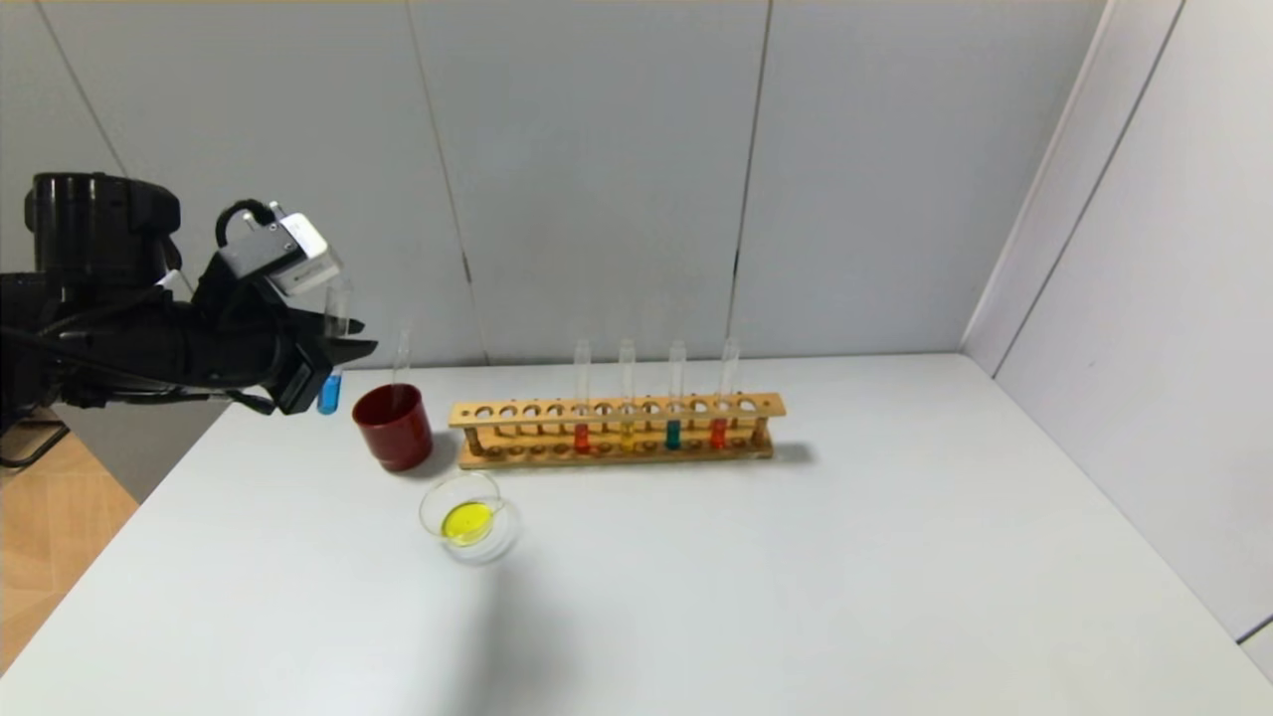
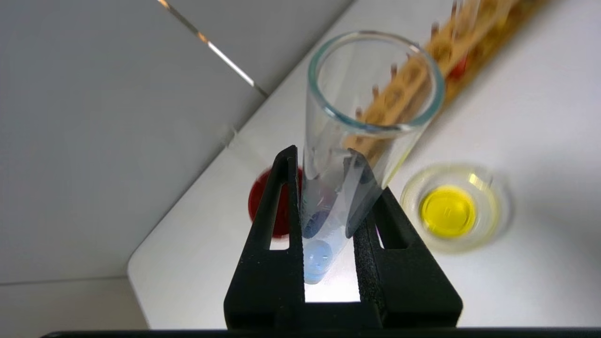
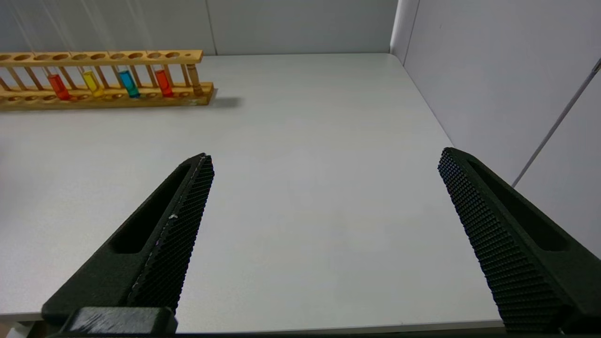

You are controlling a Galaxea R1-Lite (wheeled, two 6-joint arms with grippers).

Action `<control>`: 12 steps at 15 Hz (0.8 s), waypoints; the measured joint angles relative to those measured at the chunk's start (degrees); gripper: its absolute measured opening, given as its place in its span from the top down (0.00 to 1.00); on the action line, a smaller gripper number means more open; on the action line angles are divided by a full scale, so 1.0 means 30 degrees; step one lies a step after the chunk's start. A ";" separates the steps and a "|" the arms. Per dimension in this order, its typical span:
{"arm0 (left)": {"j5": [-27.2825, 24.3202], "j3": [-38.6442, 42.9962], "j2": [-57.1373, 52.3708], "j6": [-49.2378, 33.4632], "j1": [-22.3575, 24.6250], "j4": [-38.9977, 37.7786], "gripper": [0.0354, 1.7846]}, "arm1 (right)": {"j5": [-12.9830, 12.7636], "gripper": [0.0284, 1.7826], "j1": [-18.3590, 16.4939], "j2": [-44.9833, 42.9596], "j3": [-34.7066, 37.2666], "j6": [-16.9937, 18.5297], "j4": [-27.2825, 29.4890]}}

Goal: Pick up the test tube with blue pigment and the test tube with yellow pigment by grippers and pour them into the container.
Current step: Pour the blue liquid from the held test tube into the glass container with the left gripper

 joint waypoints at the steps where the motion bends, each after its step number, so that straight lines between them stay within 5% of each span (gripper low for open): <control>1: 0.0268 0.0366 0.0122 0.1109 0.0163 -0.0028 0.82 | 0.0004 0.02 0.0000 0.0000 0.0000 0.0000 0.0000; 12: 0.6242 0.2853 0.1877 0.6274 -0.0504 -0.0037 0.82 | 0.0012 0.02 0.0000 0.0000 0.0000 0.0000 0.0000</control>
